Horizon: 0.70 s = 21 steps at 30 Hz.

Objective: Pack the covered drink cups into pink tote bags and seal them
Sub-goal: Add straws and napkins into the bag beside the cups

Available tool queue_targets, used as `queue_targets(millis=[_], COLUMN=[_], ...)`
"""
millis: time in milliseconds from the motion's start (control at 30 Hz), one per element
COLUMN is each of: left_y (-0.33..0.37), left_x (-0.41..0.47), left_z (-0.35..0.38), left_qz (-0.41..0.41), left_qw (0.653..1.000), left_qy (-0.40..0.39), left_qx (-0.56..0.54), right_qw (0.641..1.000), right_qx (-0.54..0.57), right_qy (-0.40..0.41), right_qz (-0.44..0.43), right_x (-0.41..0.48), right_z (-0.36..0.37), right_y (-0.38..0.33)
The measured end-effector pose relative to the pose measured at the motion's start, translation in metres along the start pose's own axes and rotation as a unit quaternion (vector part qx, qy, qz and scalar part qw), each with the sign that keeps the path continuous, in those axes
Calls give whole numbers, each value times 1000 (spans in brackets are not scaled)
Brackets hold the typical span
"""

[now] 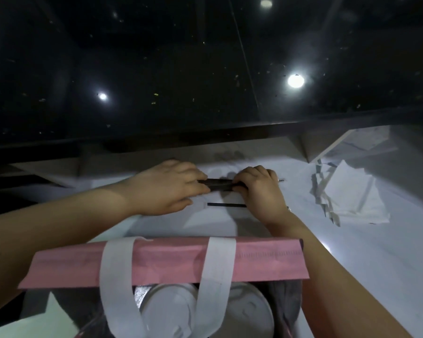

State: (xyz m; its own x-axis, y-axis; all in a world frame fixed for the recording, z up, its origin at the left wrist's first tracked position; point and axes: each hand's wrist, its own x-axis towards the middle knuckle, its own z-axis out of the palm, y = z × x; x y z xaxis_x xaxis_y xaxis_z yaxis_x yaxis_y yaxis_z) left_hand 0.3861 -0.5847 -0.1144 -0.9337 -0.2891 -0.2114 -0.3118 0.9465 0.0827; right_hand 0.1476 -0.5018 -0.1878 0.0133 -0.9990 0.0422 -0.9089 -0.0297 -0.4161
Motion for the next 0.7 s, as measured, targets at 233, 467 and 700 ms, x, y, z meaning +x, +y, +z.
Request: queue_targets(millis=[233, 467, 700], left_y=[5, 6, 26], left_x=[-20, -60, -119], left_z=[21, 18, -15], left_qz=[-65, -176, -272], left_qw=[995, 973, 929], left_qy=[70, 147, 237], left_qx=[0, -35, -84], right_qw=[1000, 998, 995], right_qx=[-20, 4, 50], right_qy=[0, -66, -76], right_qz=[-19, 4, 37], right_x=[-1, -10, -38], right_z=[-14, -41, -83], right_y=[0, -9, -32])
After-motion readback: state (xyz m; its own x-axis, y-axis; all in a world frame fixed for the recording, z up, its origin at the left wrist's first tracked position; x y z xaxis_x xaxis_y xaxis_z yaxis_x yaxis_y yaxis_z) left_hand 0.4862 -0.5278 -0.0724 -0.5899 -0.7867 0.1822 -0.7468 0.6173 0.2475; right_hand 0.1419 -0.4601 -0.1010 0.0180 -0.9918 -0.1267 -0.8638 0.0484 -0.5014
